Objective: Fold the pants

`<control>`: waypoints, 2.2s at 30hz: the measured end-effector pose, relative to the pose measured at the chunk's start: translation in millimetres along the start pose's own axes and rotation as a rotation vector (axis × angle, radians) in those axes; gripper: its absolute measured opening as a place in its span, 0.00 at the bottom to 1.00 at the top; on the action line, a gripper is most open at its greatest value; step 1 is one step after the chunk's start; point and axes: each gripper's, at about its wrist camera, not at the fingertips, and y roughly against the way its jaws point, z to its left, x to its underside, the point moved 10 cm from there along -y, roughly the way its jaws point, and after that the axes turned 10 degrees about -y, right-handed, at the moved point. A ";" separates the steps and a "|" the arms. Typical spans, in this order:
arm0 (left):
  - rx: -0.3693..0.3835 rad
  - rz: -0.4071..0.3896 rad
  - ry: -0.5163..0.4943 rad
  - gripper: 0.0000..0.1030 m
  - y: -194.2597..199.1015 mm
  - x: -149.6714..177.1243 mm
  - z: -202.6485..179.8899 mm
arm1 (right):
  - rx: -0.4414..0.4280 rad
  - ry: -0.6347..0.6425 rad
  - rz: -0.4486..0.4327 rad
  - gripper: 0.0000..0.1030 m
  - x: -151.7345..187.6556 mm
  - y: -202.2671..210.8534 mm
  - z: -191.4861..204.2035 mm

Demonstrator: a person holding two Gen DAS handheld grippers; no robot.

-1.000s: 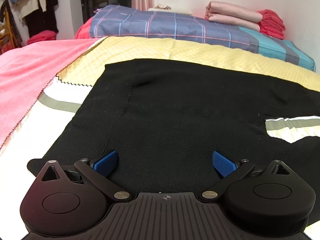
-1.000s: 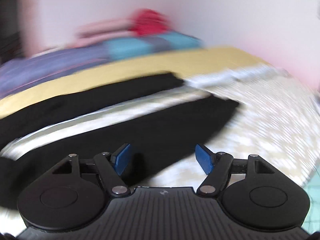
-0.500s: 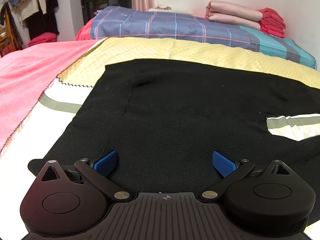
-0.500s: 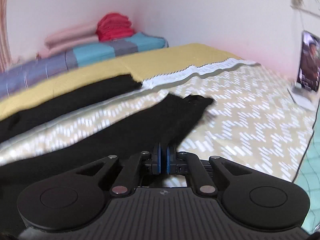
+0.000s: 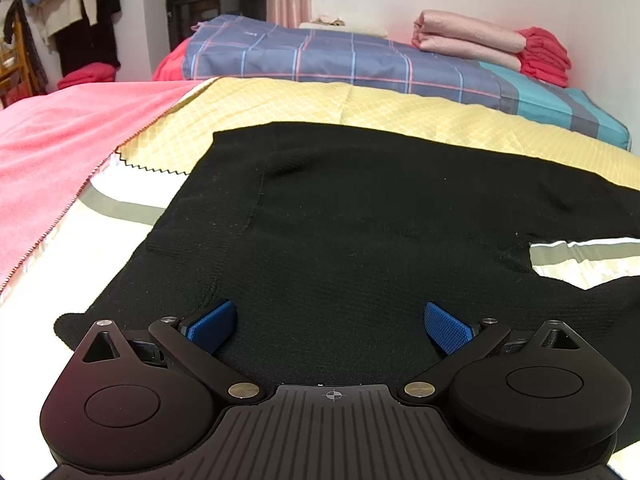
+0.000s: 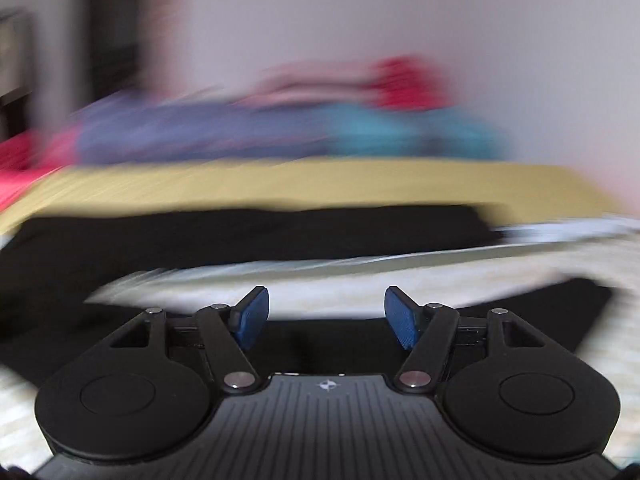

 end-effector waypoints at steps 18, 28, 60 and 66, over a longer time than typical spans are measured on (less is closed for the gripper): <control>0.006 -0.015 0.014 1.00 1.5 0.2 0.9 | -0.218 0.224 0.175 0.69 14.8 -23.4 122.0; 0.012 -0.014 0.013 1.00 2.3 0.5 0.9 | -0.235 0.192 0.238 0.33 27.6 -78.2 130.4; 0.088 0.042 0.087 1.00 -92.3 -86.6 17.4 | -0.001 -0.279 0.033 0.76 -86.7 -145.7 -118.9; 0.053 0.075 0.085 1.00 -85.5 -87.7 23.6 | 0.311 -0.331 0.063 0.75 -73.2 -128.1 -180.6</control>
